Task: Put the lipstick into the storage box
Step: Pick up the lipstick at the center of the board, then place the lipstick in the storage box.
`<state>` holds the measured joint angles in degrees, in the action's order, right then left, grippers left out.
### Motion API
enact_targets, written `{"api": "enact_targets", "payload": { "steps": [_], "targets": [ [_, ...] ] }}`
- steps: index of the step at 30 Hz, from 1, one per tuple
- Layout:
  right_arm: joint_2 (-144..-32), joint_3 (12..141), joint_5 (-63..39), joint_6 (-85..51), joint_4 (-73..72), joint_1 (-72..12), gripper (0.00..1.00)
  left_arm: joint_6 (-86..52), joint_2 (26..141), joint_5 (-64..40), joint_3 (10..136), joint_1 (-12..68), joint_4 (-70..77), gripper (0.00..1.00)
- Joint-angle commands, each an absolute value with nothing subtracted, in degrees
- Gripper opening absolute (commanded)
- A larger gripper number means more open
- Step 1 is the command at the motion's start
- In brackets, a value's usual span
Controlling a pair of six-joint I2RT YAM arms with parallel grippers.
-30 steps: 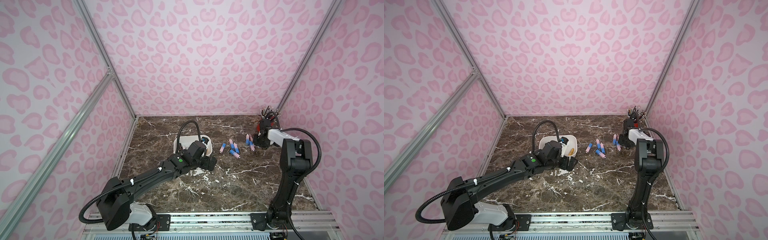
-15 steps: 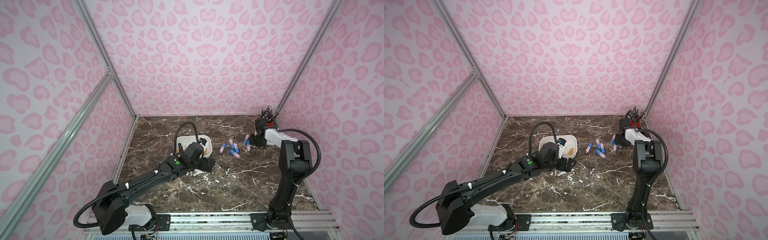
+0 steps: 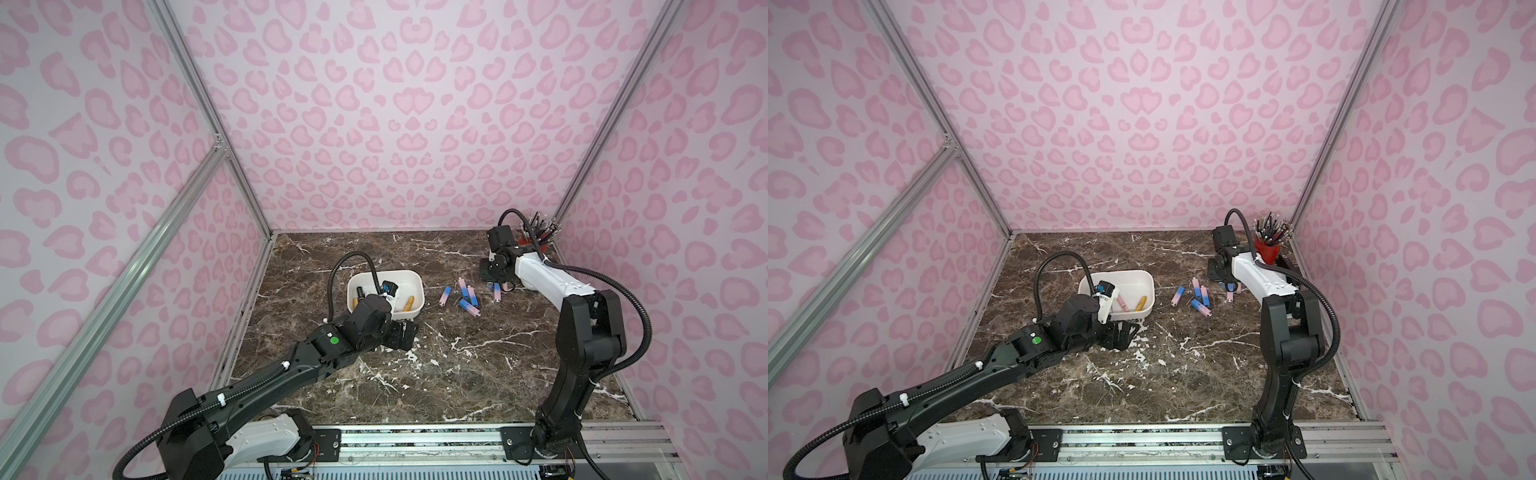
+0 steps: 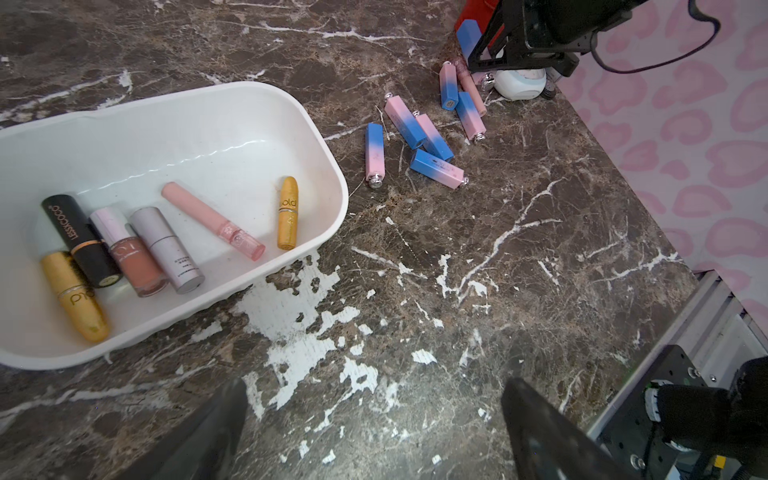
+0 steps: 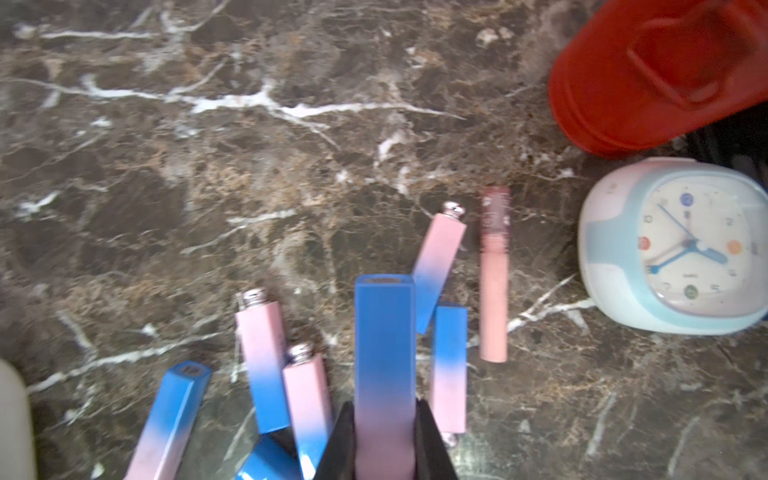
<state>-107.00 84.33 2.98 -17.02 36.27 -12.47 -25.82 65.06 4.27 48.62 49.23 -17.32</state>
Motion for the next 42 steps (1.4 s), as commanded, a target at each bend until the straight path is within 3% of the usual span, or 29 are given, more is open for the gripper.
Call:
{"api": "enact_targets", "payload": {
  "steps": [1,20,34,42],
  "targets": [
    [-107.1,86.4,3.1,-18.2,37.8,-15.8,0.14,-27.0,62.7,6.5,47.1,49.3,-18.2,0.98],
    [-123.3,109.2,2.4,-20.8,42.7,-37.3,0.14,-31.1,41.5,15.2,38.9,49.3,-29.2,0.98],
    [-130.7,112.4,-0.2,-21.6,43.0,-40.9,0.17,-32.2,36.7,16.7,37.7,49.3,-32.2,0.98],
    [-128.4,110.0,-0.9,-21.6,41.3,-41.1,0.31,-31.2,40.4,15.0,39.0,49.2,-30.9,0.98]
  ]
}}
